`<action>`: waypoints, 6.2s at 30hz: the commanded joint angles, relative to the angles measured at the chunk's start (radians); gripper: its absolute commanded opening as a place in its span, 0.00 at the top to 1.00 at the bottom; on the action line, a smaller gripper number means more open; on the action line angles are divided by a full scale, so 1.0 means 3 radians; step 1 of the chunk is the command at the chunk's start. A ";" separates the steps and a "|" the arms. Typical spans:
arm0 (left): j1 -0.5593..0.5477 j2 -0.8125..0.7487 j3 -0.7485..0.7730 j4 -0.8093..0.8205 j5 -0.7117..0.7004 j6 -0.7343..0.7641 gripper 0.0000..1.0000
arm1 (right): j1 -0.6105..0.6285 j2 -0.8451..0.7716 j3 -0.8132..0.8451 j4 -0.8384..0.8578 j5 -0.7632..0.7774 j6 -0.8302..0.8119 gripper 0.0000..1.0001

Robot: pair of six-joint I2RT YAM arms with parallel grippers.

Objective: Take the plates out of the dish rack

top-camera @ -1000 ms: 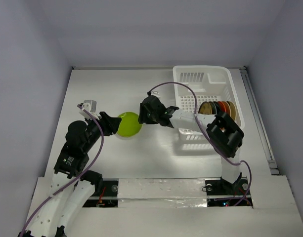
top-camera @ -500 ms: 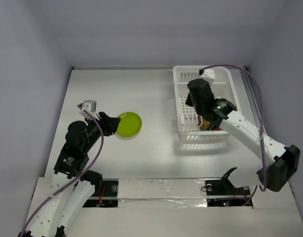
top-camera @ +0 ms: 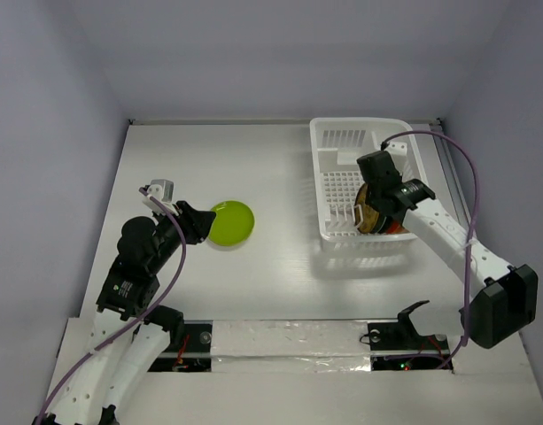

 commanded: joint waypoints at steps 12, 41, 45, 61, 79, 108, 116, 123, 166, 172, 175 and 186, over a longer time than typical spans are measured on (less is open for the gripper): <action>-0.0009 -0.0011 0.0048 0.0161 0.0016 0.0024 0.67 | -0.0073 0.0425 0.0187 -0.0026 0.0098 -0.0274 0.76; -0.0040 -0.0057 0.0038 0.0181 0.0022 0.0019 0.64 | 0.0254 0.0640 0.1010 -0.0691 0.0670 -0.0463 1.00; -0.0040 -0.0047 0.0038 0.0182 0.0027 0.0019 0.63 | 0.0285 0.0563 0.1240 -0.0757 0.0731 -0.0489 1.00; -0.0009 -0.0057 0.0059 0.0156 -0.0004 0.0019 0.51 | 0.1026 0.0240 0.0954 0.1270 -0.1092 0.0006 1.00; 0.0022 -0.0062 0.0054 0.0156 0.0001 0.0024 0.58 | 0.1307 0.1938 0.1112 0.2213 -0.2050 0.0733 0.99; 0.0022 -0.0077 0.0038 0.0187 0.0052 0.0024 0.58 | 0.1307 0.1469 0.0883 0.1283 -0.0988 0.0575 0.53; 0.0022 -0.0093 0.0033 0.0197 0.0063 0.0024 0.58 | 0.0807 0.0172 0.0357 0.0583 -0.0199 0.0366 1.00; 0.0022 -0.0123 0.0028 0.0197 0.0068 0.0019 0.58 | 0.0086 -0.0229 0.0065 0.0158 -0.0117 0.0059 0.81; -0.0009 -0.0164 0.0023 0.0207 0.0078 0.0014 0.57 | -0.0012 0.0563 0.0723 -0.0716 0.0466 -0.0417 1.00; -0.0009 -0.0159 0.0018 0.0212 0.0083 0.0014 0.57 | 0.0106 0.0686 0.0959 -0.0885 0.0706 -0.0433 1.00; -0.0009 -0.0149 0.0018 0.0217 0.0088 0.0019 0.57 | 0.0142 0.0676 0.1087 -0.0926 0.0788 -0.0407 1.00; -0.0009 -0.0134 0.0023 0.0207 0.0078 0.0014 0.57 | 0.0611 0.0149 0.1460 -0.0646 0.0553 -0.0330 1.00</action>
